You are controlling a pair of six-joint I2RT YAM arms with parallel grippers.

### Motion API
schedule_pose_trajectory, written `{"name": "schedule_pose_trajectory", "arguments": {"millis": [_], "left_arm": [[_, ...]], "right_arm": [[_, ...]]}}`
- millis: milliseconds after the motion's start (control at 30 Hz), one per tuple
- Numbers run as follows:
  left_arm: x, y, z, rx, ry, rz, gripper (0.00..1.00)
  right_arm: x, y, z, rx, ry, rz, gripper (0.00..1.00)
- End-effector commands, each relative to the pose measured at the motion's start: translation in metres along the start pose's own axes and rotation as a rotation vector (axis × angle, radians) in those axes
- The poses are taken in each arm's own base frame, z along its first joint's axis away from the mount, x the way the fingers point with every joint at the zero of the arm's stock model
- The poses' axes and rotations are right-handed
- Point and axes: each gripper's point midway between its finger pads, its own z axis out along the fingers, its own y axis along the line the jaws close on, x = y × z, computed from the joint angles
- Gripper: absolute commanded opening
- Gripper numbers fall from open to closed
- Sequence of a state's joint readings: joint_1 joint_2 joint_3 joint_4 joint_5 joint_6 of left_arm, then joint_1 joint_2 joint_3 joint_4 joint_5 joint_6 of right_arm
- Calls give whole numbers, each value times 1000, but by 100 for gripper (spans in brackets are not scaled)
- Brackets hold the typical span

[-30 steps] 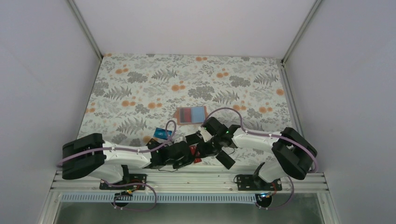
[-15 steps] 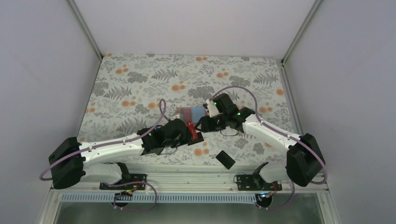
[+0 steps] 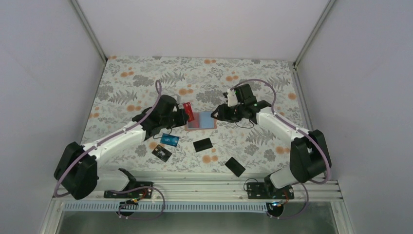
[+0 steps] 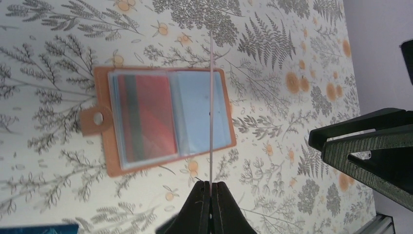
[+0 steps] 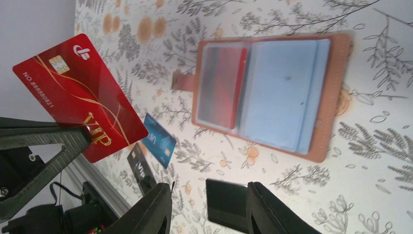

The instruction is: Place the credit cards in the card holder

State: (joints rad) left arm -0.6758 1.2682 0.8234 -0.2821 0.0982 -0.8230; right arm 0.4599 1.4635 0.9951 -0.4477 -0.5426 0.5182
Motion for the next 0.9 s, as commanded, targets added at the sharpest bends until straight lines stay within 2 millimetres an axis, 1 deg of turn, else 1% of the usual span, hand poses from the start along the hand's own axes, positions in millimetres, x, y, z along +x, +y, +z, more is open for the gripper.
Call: {"name": "schedule_pose_trajectory", "arguments": {"millis": [0,167,233,300,400,567,700,867], "left_arm": [[-13,-7,13,116,35,104,3],[-23,8,31,139,34,115,3],[-25,9,35,174,31,108,2],[-26,9,42,191,37,106,2],[-24,10,53,203,55,101,2],[-14,18,67,209,86,70,2],[-8,25,73,206,99,43,2],[-4,29,79,204,109,28,2]], "right_arm": [[-23,0,6,-44,-20,-9,41],[-31,-10,23,-44,9,4,41],[-33,-12,29,-48,18,8,40],[-32,-21,40,-38,39,24,40],[-33,-30,50,-31,53,36,40],[-33,-41,63,-37,76,54,39],[-31,-49,70,-26,87,65,39],[-30,-63,78,-12,102,86,39]]}}
